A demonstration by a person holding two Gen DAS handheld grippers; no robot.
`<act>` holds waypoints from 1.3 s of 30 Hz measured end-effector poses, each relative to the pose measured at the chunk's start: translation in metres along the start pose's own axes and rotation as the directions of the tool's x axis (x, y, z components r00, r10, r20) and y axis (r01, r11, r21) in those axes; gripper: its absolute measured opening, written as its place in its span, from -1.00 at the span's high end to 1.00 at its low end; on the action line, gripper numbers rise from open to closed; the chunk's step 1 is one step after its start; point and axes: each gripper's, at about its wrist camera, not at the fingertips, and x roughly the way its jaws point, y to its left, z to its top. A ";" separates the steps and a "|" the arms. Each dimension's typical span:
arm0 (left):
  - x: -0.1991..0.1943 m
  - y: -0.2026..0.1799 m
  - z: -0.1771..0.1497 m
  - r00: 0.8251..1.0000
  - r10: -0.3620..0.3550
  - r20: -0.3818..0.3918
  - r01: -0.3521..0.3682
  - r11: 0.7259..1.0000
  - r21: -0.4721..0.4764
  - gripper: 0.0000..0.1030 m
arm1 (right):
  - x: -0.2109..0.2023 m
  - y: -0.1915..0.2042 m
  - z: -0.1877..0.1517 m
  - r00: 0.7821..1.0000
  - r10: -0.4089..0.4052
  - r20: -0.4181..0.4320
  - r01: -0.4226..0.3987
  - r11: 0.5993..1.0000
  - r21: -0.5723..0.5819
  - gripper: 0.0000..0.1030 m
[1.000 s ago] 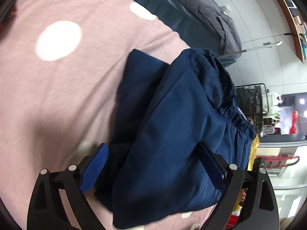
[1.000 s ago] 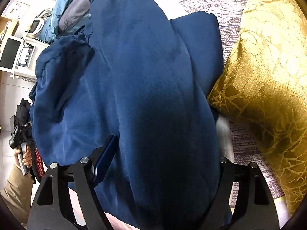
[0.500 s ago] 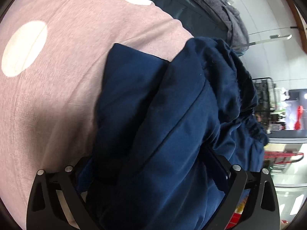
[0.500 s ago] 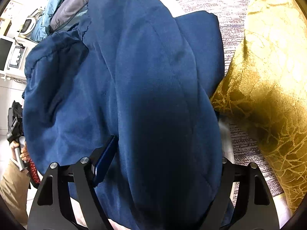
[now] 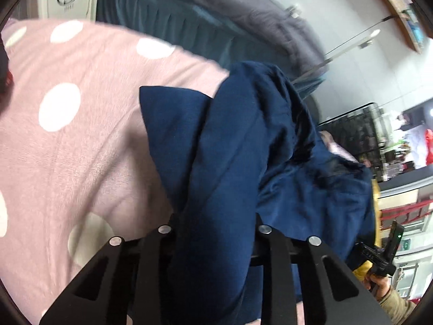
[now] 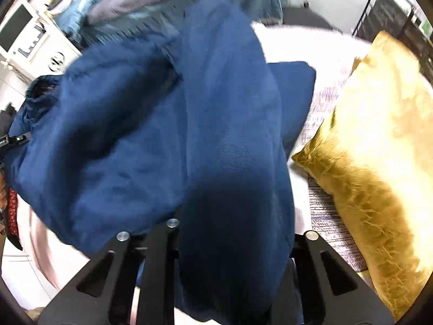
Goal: Fold large clothes
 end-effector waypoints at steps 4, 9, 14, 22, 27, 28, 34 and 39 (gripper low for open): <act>-0.037 -0.033 -0.024 1.000 0.001 0.027 -0.003 0.998 0.070 0.56 | -0.042 0.017 -0.012 0.997 0.061 0.048 -0.059 0.998 -0.037 0.67; -0.070 -0.037 -0.070 1.000 0.023 0.017 -0.024 0.999 0.031 0.57 | -0.066 0.023 -0.047 0.994 0.111 0.009 -0.111 0.993 -0.035 0.67; -0.076 0.000 -0.118 0.996 0.085 -0.026 -0.087 0.993 -0.082 0.57 | -0.052 0.020 -0.090 0.991 0.121 -0.049 -0.122 0.993 -0.006 0.67; -0.099 -0.052 -0.095 0.992 0.114 0.056 -0.117 0.991 0.066 0.57 | -0.098 0.016 -0.087 0.990 0.133 0.056 -0.130 0.990 -0.054 0.71; -0.129 -0.127 -0.054 0.990 0.041 0.138 -0.073 0.969 0.236 0.58 | -0.147 -0.010 -0.068 0.982 0.136 0.133 -0.133 0.991 -0.034 0.72; -0.130 -0.144 -0.047 0.989 0.019 0.144 -0.057 0.964 0.260 0.58 | -0.162 -0.019 -0.064 0.978 0.124 0.166 -0.121 0.992 -0.029 0.72; -0.134 -0.283 -0.012 0.969 -0.182 0.165 0.081 0.872 0.483 0.58 | -0.262 -0.110 -0.059 0.931 0.018 0.365 -0.065 0.991 0.118 0.72; -0.105 -0.410 -0.007 0.935 -0.346 0.076 0.221 0.740 0.635 0.58 | -0.342 -0.193 -0.095 0.869 -0.162 0.467 0.024 0.957 0.288 0.72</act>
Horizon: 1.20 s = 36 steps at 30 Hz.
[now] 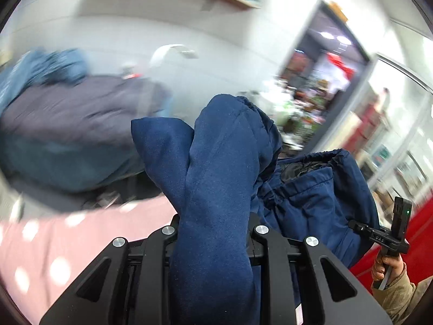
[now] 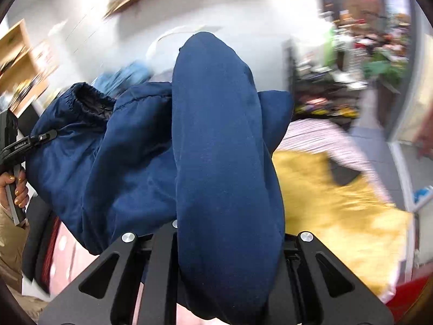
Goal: Fold large clothes
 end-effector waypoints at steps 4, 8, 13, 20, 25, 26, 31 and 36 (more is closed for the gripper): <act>0.090 -0.058 0.019 0.988 -0.139 -0.072 0.143 0.989 0.042 0.57 | -0.047 -0.086 -0.009 0.982 -0.179 0.058 0.169 0.976 0.138 0.71; 0.199 -0.093 0.003 0.953 -0.211 -0.219 0.220 0.975 0.016 0.56 | -0.058 -0.162 -0.044 0.956 -0.292 0.015 0.273 0.910 0.311 0.71; 0.317 -0.117 -0.051 0.896 -0.094 -0.433 0.151 0.983 0.100 0.55 | -0.022 -0.246 -0.113 0.941 -0.294 -0.166 0.337 0.795 0.504 0.69; 0.370 -0.075 -0.068 0.857 -0.022 -0.516 0.052 0.998 0.043 0.09 | 0.006 -0.295 -0.169 0.969 -0.185 -0.163 0.246 0.695 0.675 0.57; 0.384 -0.065 -0.070 0.847 0.028 -0.530 -0.008 0.999 0.041 -0.57 | 0.024 -0.315 -0.188 0.986 -0.110 -0.128 0.169 0.595 0.786 0.34; 0.389 -0.061 -0.071 0.844 0.019 -0.535 -0.017 1.000 0.009 -0.63 | 0.028 -0.320 -0.193 0.990 -0.084 -0.113 0.140 0.558 0.818 0.30; 0.383 -0.057 -0.059 0.866 -0.007 -0.500 -0.013 0.999 -0.036 -0.65 | 0.032 -0.331 -0.208 0.997 -0.039 -0.072 0.081 0.494 0.866 0.06; 0.338 -0.036 -0.026 0.912 -0.062 -0.406 0.000 0.988 -0.152 -0.78 | 0.024 -0.338 -0.216 1.000 -0.008 -0.002 0.005 0.420 0.908 -0.14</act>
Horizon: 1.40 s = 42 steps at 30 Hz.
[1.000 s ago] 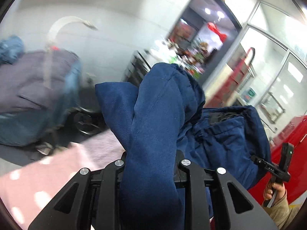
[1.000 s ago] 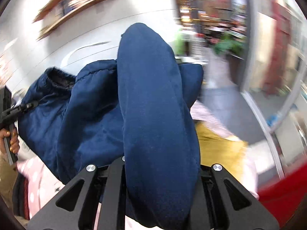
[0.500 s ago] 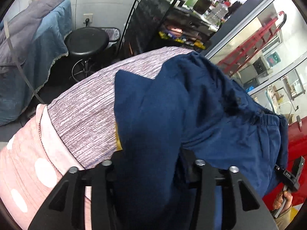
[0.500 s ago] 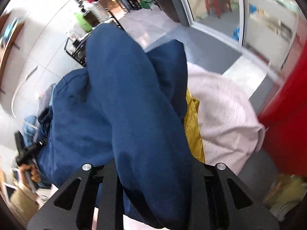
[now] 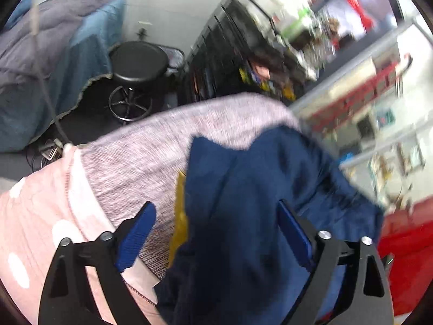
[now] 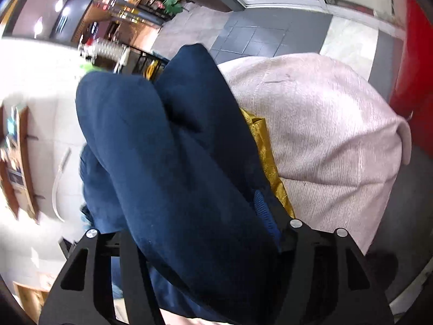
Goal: Fold large clothes
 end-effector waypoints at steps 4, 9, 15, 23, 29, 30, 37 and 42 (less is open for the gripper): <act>-0.053 0.030 -0.001 0.996 0.030 0.082 -0.020 0.993 -0.119 -0.87 | -0.016 0.011 -0.001 0.999 -0.037 0.034 0.038 0.999 -0.012 -0.14; -0.095 0.033 -0.043 0.987 0.135 0.090 -0.129 0.989 -0.073 -0.87 | -0.042 0.041 -0.011 0.979 -0.167 0.116 0.177 0.981 -0.082 -0.19; -0.101 -0.023 -0.102 0.980 0.188 0.070 -0.195 0.976 0.103 -0.87 | -0.093 0.069 -0.021 0.889 -0.363 0.278 0.402 0.910 -0.098 -0.46; -0.093 -0.105 -0.145 0.987 0.156 0.048 -0.163 0.950 0.266 -0.88 | -0.116 0.115 -0.055 0.887 -0.355 0.296 0.433 0.862 -0.265 -0.60; -0.086 -0.145 -0.167 0.975 0.217 0.056 -0.223 0.909 0.351 -0.88 | -0.090 0.158 -0.101 0.899 -0.372 0.231 0.438 0.769 -0.466 -0.61; -0.086 -0.150 -0.171 0.972 0.226 0.069 -0.235 0.906 0.352 -0.88 | -0.082 0.167 -0.111 0.896 -0.386 0.221 0.443 0.734 -0.514 -0.61; -0.074 -0.166 -0.187 0.957 0.286 0.052 -0.280 0.861 0.424 -0.88 | -0.042 0.199 -0.160 0.876 -0.439 0.200 0.446 0.580 -0.681 -0.61; -0.066 -0.169 -0.198 0.947 0.320 0.022 -0.298 0.851 0.432 -0.88 | -0.030 0.207 -0.173 0.861 -0.469 0.196 0.455 0.540 -0.708 -0.61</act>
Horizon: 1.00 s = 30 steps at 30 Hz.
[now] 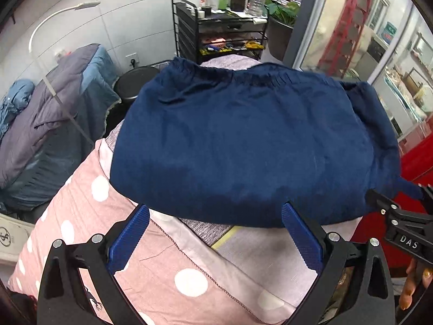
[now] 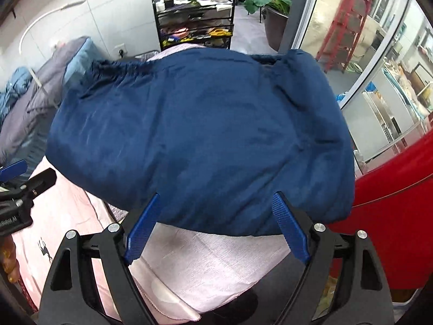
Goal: Fold large clothes
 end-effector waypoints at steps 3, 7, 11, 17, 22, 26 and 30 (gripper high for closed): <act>0.001 -0.006 -0.003 0.998 0.069 -0.005 -0.069 0.997 0.040 -0.88 | -0.004 0.002 0.000 1.000 -0.017 0.010 0.017 1.000 -0.017 -0.61; 0.001 -0.009 -0.002 0.999 0.048 -0.006 -0.048 0.998 0.040 -0.88 | -0.009 0.001 0.002 1.000 -0.009 0.016 0.009 1.000 -0.007 -0.61; 0.001 -0.012 -0.003 0.999 0.036 -0.015 -0.035 0.998 0.045 -0.88 | -0.008 -0.001 0.002 1.000 -0.008 0.012 0.008 1.000 -0.006 -0.61; 0.002 -0.018 -0.005 0.999 0.025 -0.028 -0.023 0.997 0.072 -0.88 | -0.003 -0.003 -0.002 1.000 -0.017 -0.008 0.017 1.000 -0.003 -0.61; 0.004 -0.017 -0.005 0.999 0.030 -0.036 -0.028 0.997 0.066 -0.88 | -0.002 -0.004 -0.004 1.000 -0.011 -0.011 0.011 1.000 0.000 -0.61; 0.004 -0.015 -0.005 0.999 0.033 -0.039 -0.031 0.998 0.059 -0.88 | -0.001 -0.004 -0.004 1.000 -0.013 -0.015 0.013 1.000 -0.002 -0.61; 0.004 -0.015 -0.005 0.998 0.041 -0.038 -0.039 0.997 0.061 -0.88 | 0.000 -0.004 -0.003 1.000 -0.009 -0.015 0.009 1.000 0.000 -0.61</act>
